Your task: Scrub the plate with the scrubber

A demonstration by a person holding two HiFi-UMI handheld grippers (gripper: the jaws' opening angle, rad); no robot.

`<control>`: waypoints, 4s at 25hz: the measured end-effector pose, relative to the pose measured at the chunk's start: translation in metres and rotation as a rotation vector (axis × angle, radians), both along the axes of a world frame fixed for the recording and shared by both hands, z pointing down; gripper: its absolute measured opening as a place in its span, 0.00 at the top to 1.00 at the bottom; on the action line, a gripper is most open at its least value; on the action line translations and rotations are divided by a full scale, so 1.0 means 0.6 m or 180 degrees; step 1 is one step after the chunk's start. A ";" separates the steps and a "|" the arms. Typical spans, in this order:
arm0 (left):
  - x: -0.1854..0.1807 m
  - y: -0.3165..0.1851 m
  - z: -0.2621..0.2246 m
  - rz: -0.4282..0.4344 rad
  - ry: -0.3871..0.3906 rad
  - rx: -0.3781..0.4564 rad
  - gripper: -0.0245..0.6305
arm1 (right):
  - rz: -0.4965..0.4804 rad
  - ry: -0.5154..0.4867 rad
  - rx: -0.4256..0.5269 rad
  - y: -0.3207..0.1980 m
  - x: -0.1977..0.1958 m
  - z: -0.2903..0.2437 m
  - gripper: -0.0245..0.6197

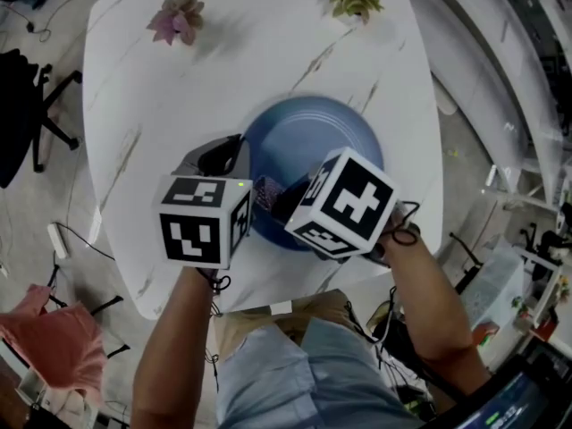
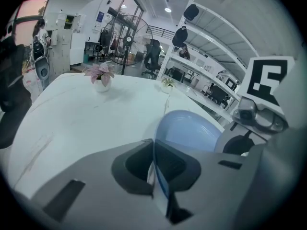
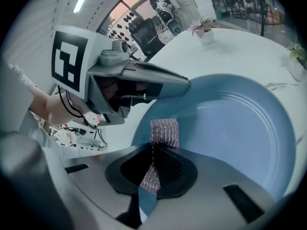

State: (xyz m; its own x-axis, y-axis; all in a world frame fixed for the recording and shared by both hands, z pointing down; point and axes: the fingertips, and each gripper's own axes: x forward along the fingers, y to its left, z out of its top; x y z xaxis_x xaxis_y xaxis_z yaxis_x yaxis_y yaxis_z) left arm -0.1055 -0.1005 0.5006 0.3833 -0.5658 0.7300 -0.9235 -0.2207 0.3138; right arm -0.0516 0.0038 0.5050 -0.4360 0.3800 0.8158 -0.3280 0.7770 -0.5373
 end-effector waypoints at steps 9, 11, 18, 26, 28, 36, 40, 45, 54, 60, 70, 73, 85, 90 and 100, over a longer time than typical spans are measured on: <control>0.000 0.002 0.000 0.0014 -0.0029 -0.0006 0.94 | 0.0435 0.0183 0.0011 0.011 0.064 0.004 0.90; -0.001 0.003 0.001 0.0031 -0.0061 -0.0013 0.94 | 0.0544 0.0222 0.0029 0.007 0.079 0.005 0.90; 0.001 0.006 0.002 0.0061 -0.0111 -0.0028 0.94 | 0.0907 0.0312 0.0124 -0.025 0.132 0.005 0.90; 0.005 0.006 -0.002 0.0035 -0.0093 -0.0050 0.94 | 0.1154 0.0380 0.0266 -0.085 0.178 0.001 0.90; 0.006 0.006 -0.003 0.0035 -0.0082 -0.0049 0.94 | 0.1177 0.0403 0.0304 -0.103 0.185 0.001 0.90; 0.007 0.006 -0.001 0.0038 -0.0038 -0.0067 0.94 | 0.1039 0.0415 0.0367 -0.157 0.164 0.003 0.90; 0.009 0.005 0.001 0.0013 -0.0019 -0.0060 0.94 | 0.0889 0.0360 0.0375 -0.176 0.132 0.004 0.90; 0.010 0.005 0.000 -0.0002 0.0017 -0.0074 0.94 | 0.0611 0.0287 0.0383 -0.176 0.078 0.002 0.90; 0.007 0.006 0.002 -0.0021 0.0055 -0.0089 0.94 | 0.0210 0.0149 0.0286 -0.110 0.007 0.001 0.90; 0.003 0.003 0.004 -0.0022 -0.0067 -0.0010 0.94 | 0.0161 0.0087 0.0200 -0.060 0.007 0.000 0.90; 0.002 0.005 0.004 0.0003 -0.0098 -0.0010 0.93 | 0.0417 0.0227 0.0169 -0.023 0.083 0.002 0.90; 0.002 0.006 0.003 0.0013 -0.0109 -0.0015 0.93 | 0.0531 0.0316 0.0232 -0.034 0.118 0.003 0.90; 0.007 0.008 0.001 -0.0016 -0.0112 -0.0035 0.93 | 0.0907 0.0393 0.0511 -0.153 0.165 0.001 0.90; 0.008 0.008 0.003 -0.0026 -0.0094 -0.0038 0.93 | 0.0775 0.0335 0.0552 -0.179 0.133 0.002 0.90; 0.009 0.012 0.003 0.0015 -0.0100 -0.0087 0.93 | 0.0122 0.0201 0.0383 -0.105 0.039 0.001 0.90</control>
State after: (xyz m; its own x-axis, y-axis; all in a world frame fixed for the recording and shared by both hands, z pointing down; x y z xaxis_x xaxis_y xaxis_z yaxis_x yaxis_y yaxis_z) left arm -0.0998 -0.0934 0.5026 0.3624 -0.5438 0.7569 -0.9320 -0.2166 0.2906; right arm -0.0284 -0.0593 0.5056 -0.3945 0.2620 0.8807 -0.3889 0.8208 -0.4184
